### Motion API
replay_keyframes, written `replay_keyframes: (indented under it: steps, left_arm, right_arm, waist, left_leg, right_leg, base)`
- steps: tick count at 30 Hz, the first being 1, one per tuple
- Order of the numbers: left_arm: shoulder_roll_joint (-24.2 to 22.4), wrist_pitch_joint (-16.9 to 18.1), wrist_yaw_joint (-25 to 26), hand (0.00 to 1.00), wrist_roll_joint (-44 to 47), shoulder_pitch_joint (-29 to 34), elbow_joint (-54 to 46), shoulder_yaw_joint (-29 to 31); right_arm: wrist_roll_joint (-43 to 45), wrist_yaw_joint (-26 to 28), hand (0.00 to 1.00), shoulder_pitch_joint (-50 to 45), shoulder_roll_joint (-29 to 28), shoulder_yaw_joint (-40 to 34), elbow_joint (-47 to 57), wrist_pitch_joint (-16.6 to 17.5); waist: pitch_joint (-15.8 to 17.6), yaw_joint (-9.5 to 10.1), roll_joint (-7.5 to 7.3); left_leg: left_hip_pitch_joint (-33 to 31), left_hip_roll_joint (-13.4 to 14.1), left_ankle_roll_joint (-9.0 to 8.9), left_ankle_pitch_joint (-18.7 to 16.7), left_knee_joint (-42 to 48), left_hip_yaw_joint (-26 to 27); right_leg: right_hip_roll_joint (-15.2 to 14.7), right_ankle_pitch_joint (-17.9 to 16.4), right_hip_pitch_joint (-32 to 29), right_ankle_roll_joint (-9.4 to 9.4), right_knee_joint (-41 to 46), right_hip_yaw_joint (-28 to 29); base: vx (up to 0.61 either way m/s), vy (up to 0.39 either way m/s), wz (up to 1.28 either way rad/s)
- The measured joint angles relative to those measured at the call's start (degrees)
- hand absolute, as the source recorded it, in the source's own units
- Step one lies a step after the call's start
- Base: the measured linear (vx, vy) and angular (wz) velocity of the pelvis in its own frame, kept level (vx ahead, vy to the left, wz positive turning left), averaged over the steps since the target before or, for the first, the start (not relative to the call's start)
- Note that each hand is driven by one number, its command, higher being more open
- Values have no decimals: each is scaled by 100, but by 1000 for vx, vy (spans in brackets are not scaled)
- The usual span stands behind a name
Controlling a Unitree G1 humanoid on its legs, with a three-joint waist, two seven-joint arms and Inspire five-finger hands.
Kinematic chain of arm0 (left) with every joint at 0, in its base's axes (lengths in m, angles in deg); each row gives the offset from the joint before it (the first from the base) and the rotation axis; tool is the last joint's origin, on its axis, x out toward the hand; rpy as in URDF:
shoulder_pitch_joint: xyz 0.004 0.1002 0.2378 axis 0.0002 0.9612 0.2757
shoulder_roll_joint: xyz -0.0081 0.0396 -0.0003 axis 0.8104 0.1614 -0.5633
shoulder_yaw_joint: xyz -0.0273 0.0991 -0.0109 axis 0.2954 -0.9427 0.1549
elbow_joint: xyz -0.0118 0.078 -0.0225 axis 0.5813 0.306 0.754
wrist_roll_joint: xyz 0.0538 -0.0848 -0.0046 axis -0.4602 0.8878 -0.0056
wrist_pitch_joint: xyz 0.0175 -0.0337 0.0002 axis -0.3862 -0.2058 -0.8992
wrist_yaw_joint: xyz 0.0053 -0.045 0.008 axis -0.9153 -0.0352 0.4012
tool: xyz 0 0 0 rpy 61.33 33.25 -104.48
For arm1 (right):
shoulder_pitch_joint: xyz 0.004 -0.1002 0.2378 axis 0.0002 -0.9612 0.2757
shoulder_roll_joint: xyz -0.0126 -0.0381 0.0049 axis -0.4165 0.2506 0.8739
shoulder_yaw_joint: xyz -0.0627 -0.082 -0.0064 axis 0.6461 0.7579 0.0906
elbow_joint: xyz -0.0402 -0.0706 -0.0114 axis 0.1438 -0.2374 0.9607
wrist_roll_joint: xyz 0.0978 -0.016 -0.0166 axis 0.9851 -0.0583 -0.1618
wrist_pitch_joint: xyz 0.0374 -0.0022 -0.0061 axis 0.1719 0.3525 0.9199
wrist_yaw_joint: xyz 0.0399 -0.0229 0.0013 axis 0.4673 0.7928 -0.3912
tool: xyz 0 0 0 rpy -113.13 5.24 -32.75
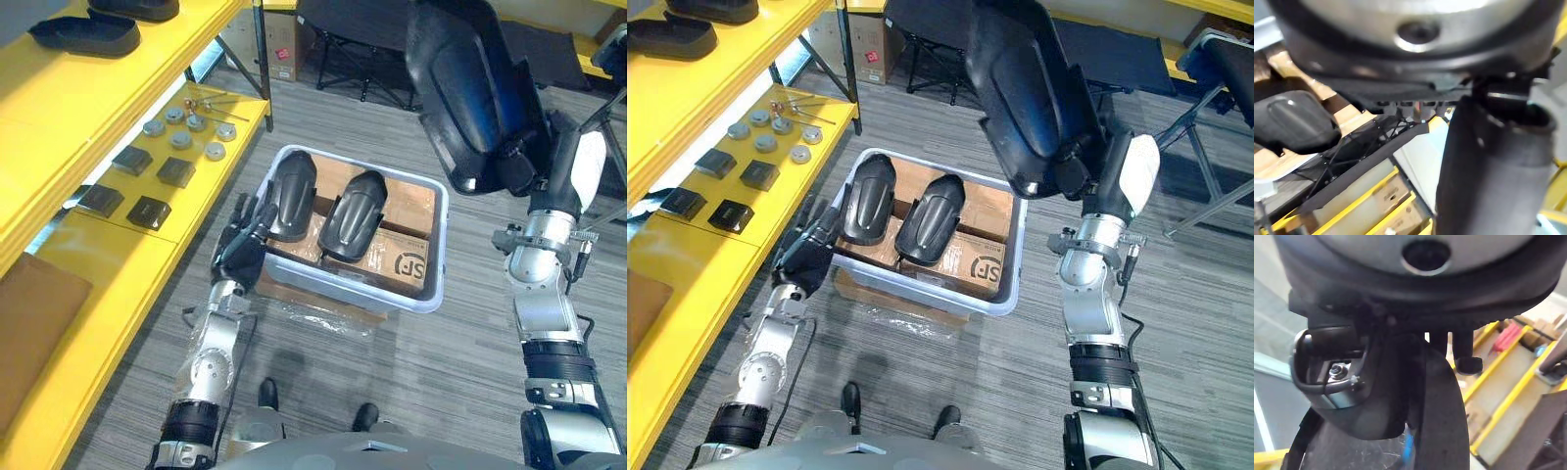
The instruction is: Walk over and take three plastic housings, then place them on the shelf
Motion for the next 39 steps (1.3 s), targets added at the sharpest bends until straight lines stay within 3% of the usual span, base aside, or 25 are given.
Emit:
replay_keyframes:
  steps: [6,9,14,22,28,34,39]
  left_arm:
    - [-58,-100,422,100,-307,-134,1,-630]
    - [-121,-75,597,100,-316,-324,3,-673]
    - [-161,266,658,100,-386,-354,3,-649]
    - [-169,510,-140,100,738,-355,-465,-755]
    - [-200,525,-550,100,843,-356,-921,-818]
    - [-210,352,-565,100,602,-356,-928,-863]
    - [-106,285,-48,100,-541,-343,-900,-892]
  right_arm:
    - [-53,29,0,-608,-585,756,510,775]
    - [-89,131,0,-860,-771,1128,530,905]
    - [-109,353,0,-1142,-906,1575,520,1001]
    - [66,290,0,-1171,-1253,1939,264,1081]
    - [74,206,0,-1333,-1250,2168,48,1137]
    - [61,-507,0,-1351,-1250,2298,-87,1315]
    - [21,-1212,0,-1310,-1239,1955,275,1570]
  waist:
    - [-289,-182,5]
    - [-325,-235,44]
    - [-413,-260,127]
    - [-563,-285,141]
    - [-665,-288,206]
    - [-724,-262,243]
    - [-797,-240,235]
  left_leg:
    - [152,-7,-4,5,-107,189]
    - [165,-8,-8,34,-165,199]
    - [234,-39,4,174,-398,225]
    - [248,-39,3,201,-419,218]
    - [248,-40,3,201,-427,206]
    - [248,-38,3,201,-427,207]
    - [259,-33,3,201,-426,234]
  right_leg:
    - [4,4,41,5,-89,59]
    - [13,19,27,-9,-100,52]
    - [67,118,27,-22,-211,54]
    - [75,137,29,-47,-213,42]
    - [75,140,35,-51,-214,11]
    - [80,151,34,-64,-218,13]
    - [87,159,26,-63,-220,53]
  base:
    - [-36,-2,-15]
    - [-73,1,-4]
    - [-46,2,-2]
    - [0,0,0]
    - [0,0,0]
    - [0,0,0]
    - [-3,4,-2]
